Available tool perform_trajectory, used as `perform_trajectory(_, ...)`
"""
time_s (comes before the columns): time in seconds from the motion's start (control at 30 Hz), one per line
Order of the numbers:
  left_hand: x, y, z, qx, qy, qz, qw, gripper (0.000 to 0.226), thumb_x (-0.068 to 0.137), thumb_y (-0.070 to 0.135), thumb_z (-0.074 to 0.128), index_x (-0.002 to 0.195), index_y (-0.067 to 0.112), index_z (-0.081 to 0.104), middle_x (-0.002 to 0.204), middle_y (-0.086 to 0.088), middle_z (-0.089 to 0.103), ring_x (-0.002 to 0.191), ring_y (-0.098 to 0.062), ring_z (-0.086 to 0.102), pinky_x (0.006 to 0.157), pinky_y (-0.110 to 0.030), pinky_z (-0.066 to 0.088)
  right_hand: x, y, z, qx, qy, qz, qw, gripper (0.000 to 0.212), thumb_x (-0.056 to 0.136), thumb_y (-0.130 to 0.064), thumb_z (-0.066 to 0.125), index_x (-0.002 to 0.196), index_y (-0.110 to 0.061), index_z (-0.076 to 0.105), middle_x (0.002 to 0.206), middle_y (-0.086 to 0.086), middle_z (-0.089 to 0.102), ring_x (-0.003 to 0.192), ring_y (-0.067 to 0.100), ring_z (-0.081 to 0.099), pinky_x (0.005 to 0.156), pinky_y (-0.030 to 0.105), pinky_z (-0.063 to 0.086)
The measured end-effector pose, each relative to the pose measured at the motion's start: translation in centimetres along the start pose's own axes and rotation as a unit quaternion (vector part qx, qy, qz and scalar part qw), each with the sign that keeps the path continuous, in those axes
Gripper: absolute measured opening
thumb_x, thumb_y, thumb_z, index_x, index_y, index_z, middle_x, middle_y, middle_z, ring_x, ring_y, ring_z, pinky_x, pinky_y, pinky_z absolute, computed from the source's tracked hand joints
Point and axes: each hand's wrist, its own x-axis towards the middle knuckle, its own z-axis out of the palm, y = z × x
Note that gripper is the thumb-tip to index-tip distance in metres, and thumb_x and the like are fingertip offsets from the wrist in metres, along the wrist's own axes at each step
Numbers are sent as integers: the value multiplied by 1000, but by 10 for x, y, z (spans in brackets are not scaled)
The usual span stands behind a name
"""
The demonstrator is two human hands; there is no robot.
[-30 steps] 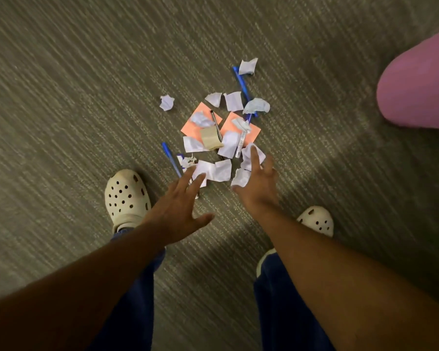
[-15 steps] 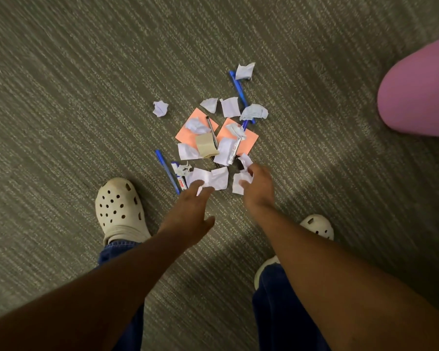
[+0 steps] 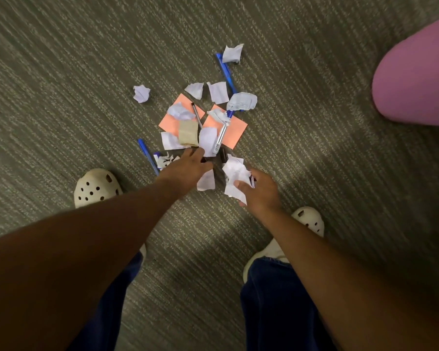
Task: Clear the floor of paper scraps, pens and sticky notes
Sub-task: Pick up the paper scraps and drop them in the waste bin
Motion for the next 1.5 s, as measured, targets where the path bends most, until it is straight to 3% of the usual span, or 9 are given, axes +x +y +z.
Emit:
perform_trajectory(0.13,1,-2,-9,49,-44,13,998,24,97,6,57,118,4,70,131,-15,50,123,-35,50,94,-49,55,-6,7,-8,65,-9,32,997,27,97,-14,72,123,-8,67,110,7,68,96,33,72,47,25,59)
perform_trajectory(0.23,1,-1,-18,38,-50,15,998,26,97,15,60,119,5,70,126,-14,58,116,-33,58,96,-44,52,-7,8,-16,78,2,40,996,20,96,-17,75,115,-13,69,106,2,67,95,30,72,53,33,64)
perform_trajectory(0.53,-38,29,-83,-290,92,-136,943,15,72,11,88,82,11,77,92,-3,68,81,-22,66,70,-26,45,-46,-20,-63,186,25,18,982,10,96,-12,73,105,-15,72,104,5,72,87,22,71,50,27,60)
perform_trajectory(0.63,-46,53,-123,-312,128,-128,933,15,68,10,90,78,12,78,88,-3,70,77,-16,64,72,-29,51,-69,-38,-92,208,69,-22,976,13,95,-15,74,89,-26,70,89,-8,72,77,11,70,52,21,59)
perform_trajectory(0.77,-46,102,-190,-366,191,-131,901,15,67,7,89,76,11,77,83,1,71,74,-12,64,71,-8,44,-102,-59,-139,300,109,-43,947,9,102,-18,65,108,-24,67,107,-3,71,87,12,74,57,26,61)
perform_trajectory(0.97,-24,206,-302,-468,210,-103,852,22,73,20,88,69,32,70,82,5,74,75,-9,70,71,-24,53,-143,-96,-229,291,287,-134,903,7,107,-27,56,104,-23,60,97,-3,69,75,-3,70,52,11,52)
perform_trajectory(1.23,59,341,-415,-665,108,-91,733,19,78,5,86,75,11,69,74,-7,73,60,-14,73,64,-31,64,-122,-127,-385,361,319,-14,876,12,98,-20,64,104,-11,69,106,18,74,95,40,74,73,54,65)
perform_trajectory(1.37,86,363,-432,-714,15,-131,687,33,83,31,88,90,16,60,93,-4,68,77,-15,66,58,-29,64,-104,-127,-420,431,227,28,873,16,100,-30,64,96,-14,66,104,11,70,92,32,75,68,45,67)
perform_trajectory(1.5,94,361,-430,-707,46,-155,689,25,94,46,74,93,23,62,108,-4,69,96,-23,69,73,-42,67,-93,-123,-424,447,223,51,865,29,104,-46,54,95,-21,64,111,10,70,98,30,73,76,51,67)
